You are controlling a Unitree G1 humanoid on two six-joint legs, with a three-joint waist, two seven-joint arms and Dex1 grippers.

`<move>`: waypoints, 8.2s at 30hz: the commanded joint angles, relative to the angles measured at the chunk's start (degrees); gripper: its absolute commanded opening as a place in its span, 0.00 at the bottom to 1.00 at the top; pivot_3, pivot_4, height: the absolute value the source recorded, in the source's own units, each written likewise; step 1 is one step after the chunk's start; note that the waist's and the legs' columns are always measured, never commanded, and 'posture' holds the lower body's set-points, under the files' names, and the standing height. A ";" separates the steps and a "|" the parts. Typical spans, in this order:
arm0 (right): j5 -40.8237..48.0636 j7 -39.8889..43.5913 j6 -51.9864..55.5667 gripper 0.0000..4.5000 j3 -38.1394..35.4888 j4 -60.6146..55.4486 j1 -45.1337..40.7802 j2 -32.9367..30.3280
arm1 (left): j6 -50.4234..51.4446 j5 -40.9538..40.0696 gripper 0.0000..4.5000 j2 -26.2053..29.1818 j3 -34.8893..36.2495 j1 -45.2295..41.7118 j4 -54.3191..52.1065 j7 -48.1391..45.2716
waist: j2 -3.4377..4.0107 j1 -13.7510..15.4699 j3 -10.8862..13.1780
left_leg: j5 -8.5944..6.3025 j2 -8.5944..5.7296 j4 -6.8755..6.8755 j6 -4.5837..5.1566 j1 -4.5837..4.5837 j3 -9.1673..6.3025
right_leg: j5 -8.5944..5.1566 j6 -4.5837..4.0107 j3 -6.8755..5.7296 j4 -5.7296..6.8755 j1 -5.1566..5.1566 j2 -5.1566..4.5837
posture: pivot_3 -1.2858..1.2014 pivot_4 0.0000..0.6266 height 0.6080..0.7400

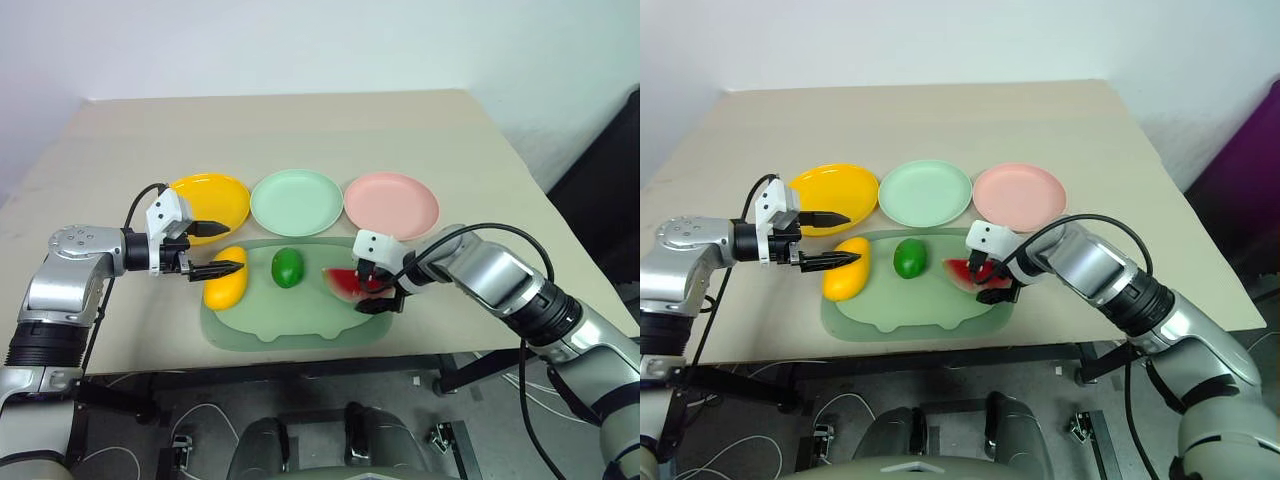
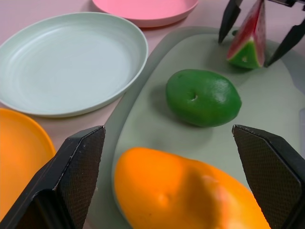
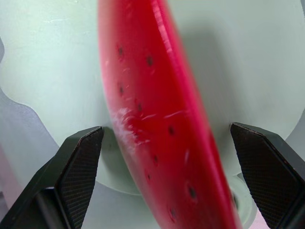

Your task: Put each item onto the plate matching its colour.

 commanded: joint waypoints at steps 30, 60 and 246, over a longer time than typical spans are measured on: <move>-1.93 2.66 6.86 0.56 -5.77 0.85 -3.03 1.58 | 0.05 -1.32 1.00 0.17 1.68 -0.89 -1.21 1.01 | 0.01 0.18 0.00 | 0.00 -0.04 0.07 0.00 -0.01 0.11 | 0.01 -0.01 0.00 0.25 -0.03 -0.03 | 0.52 0.24 1.00; -1.95 -7.67 9.92 0.56 -20.68 31.35 -15.89 10.57 | -0.25 -0.83 1.00 -0.38 1.27 -1.54 -0.22 0.54 | -0.06 0.01 -0.04 | 0.10 -0.09 0.13 0.15 0.07 0.09 | 0.04 -0.02 0.02 0.82 -0.09 -0.03 | 0.52 0.24 1.00; 6.33 -39.19 25.47 0.99 -40.55 36.70 -21.49 45.91 | 3.84 -3.61 1.00 -1.71 2.72 2.22 -6.88 4.55 | -0.05 -0.31 -0.03 | 0.12 -0.04 0.17 0.17 0.10 -0.08 | 0.11 -0.07 0.08 0.89 0.01 0.07 | 0.52 0.24 1.00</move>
